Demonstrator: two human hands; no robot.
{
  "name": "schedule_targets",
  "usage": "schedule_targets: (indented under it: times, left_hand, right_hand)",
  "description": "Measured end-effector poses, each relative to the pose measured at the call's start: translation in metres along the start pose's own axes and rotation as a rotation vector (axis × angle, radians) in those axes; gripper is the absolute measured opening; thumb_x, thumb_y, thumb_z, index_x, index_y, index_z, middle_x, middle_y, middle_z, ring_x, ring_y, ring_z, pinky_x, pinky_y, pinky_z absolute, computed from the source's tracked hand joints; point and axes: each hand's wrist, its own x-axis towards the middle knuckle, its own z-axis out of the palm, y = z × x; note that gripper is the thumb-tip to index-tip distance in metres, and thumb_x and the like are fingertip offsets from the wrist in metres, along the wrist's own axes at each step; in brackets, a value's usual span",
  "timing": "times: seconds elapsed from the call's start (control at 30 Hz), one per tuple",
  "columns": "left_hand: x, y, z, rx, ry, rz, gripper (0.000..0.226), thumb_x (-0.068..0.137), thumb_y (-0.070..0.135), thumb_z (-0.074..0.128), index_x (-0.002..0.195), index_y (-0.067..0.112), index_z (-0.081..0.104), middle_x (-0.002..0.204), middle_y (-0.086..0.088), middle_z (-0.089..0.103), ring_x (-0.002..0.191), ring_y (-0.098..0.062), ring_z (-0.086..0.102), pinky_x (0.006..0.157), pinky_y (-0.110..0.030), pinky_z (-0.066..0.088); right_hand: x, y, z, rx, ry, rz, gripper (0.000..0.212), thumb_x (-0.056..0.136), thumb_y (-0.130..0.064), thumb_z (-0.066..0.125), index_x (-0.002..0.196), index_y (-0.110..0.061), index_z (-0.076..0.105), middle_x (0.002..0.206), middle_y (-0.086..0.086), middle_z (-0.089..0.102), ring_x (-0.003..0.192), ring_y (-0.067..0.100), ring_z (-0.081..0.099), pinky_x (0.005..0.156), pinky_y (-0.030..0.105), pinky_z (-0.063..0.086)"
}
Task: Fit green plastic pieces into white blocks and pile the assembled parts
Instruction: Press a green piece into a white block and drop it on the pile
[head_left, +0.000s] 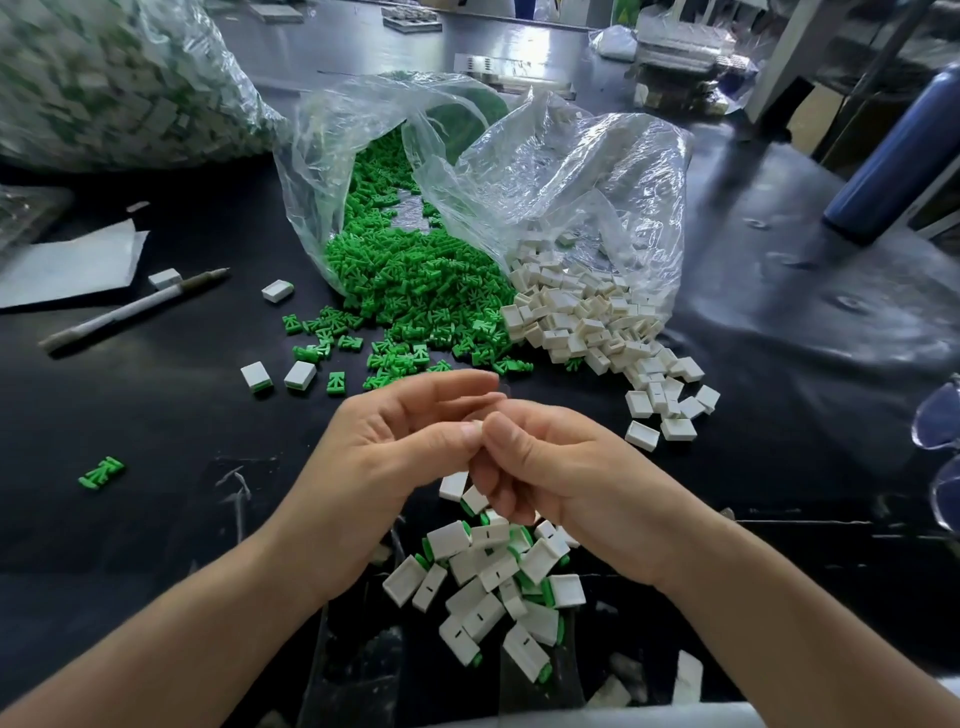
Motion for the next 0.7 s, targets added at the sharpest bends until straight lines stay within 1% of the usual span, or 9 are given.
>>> schedule_targets:
  times: [0.1,0.17,0.23,0.3,0.37,0.47,0.53,0.6,0.7]
  left_hand:
    - [-0.0012,-0.0004,0.0009,-0.007,-0.023,-0.003,0.029,0.071,0.016,0.062,0.098,0.010,0.071,0.086,-0.020,0.072,0.076,-0.032,0.070,0.068,-0.028,0.056]
    - [-0.0017,0.0000,0.0014,-0.013,-0.019,0.007,0.027,0.071,0.015,0.062,0.096,0.012,0.072,0.087,-0.019,0.072,0.078,-0.030,0.071,0.066,-0.024,0.055]
    - [-0.0016,-0.0002,0.0014,-0.022,-0.010,0.011,0.029,0.070,0.014,0.062,0.097,0.013,0.071,0.091,-0.013,0.073,0.083,-0.025,0.071,0.068,-0.022,0.054]
    - [-0.0010,-0.0009,0.0019,-0.036,-0.009,0.010,0.031,0.070,0.013,0.062,0.101,0.011,0.068,0.093,-0.011,0.073,0.087,-0.022,0.071,0.070,-0.021,0.054]
    - [-0.0010,-0.0012,0.0026,-0.045,-0.008,0.011,0.033,0.070,0.013,0.062,0.103,0.010,0.067,0.095,-0.010,0.073,0.088,-0.022,0.070,0.071,-0.021,0.054]
    - [-0.0017,-0.0003,0.0034,-0.057,-0.015,0.017,0.035,0.070,0.013,0.062,0.104,0.009,0.066,0.096,-0.010,0.073,0.089,-0.022,0.070,0.071,-0.020,0.054]
    - [-0.0022,-0.0002,0.0034,-0.062,-0.015,0.018,0.035,0.070,0.012,0.061,0.104,0.008,0.066,0.096,-0.009,0.073,0.089,-0.021,0.070,0.071,-0.020,0.054]
    - [-0.0026,-0.0006,0.0035,-0.061,-0.009,0.021,0.035,0.069,0.012,0.061,0.104,0.009,0.066,0.096,-0.009,0.073,0.089,-0.020,0.070,0.071,-0.019,0.053]
    - [-0.0027,-0.0014,0.0036,-0.048,0.003,0.027,0.035,0.068,0.011,0.061,0.103,0.010,0.066,0.095,-0.008,0.073,0.089,-0.018,0.070,0.071,-0.018,0.053]
  right_hand:
    - [0.0002,0.0021,0.0035,-0.098,0.046,-0.016,0.028,0.088,-0.036,0.040,0.075,-0.014,0.050,0.062,-0.012,0.047,0.055,0.001,0.043,0.055,0.015,0.037]
    - [0.0007,0.0045,0.0043,-0.161,0.075,-0.020,0.032,0.091,-0.032,0.037,0.079,-0.006,0.050,0.063,-0.009,0.043,0.056,0.002,0.040,0.056,0.016,0.035]
    - [0.0010,0.0067,0.0042,-0.188,0.082,-0.029,0.046,0.087,-0.039,0.036,0.092,0.005,0.049,0.066,-0.005,0.038,0.060,0.007,0.035,0.058,0.021,0.033]
    - [0.0014,0.0068,0.0046,-0.217,0.094,-0.048,0.053,0.080,-0.045,0.035,0.096,0.003,0.050,0.066,-0.004,0.037,0.062,0.009,0.034,0.058,0.025,0.032]
    - [0.0016,0.0055,0.0059,-0.228,0.102,-0.057,0.043,0.078,-0.047,0.035,0.092,-0.010,0.055,0.065,-0.011,0.041,0.060,0.005,0.036,0.059,0.023,0.032]
    - [0.0011,0.0040,0.0064,-0.247,0.092,-0.091,0.021,0.081,-0.044,0.034,0.085,-0.031,0.050,0.059,-0.027,0.052,0.058,-0.008,0.047,0.058,0.011,0.035]
    - [0.0009,0.0047,0.0058,-0.267,0.089,-0.108,0.017,0.083,-0.042,0.034,0.085,-0.033,0.048,0.059,-0.035,0.052,0.061,-0.015,0.049,0.058,0.006,0.036]
    - [0.0009,0.0060,0.0054,-0.279,0.098,-0.115,0.017,0.088,-0.038,0.035,0.088,-0.031,0.050,0.059,-0.036,0.052,0.062,-0.016,0.049,0.058,0.005,0.037]
    - [0.0014,0.0068,0.0059,-0.286,0.109,-0.111,0.016,0.097,-0.025,0.037,0.095,-0.026,0.053,0.061,-0.035,0.053,0.063,-0.015,0.050,0.060,0.005,0.037]
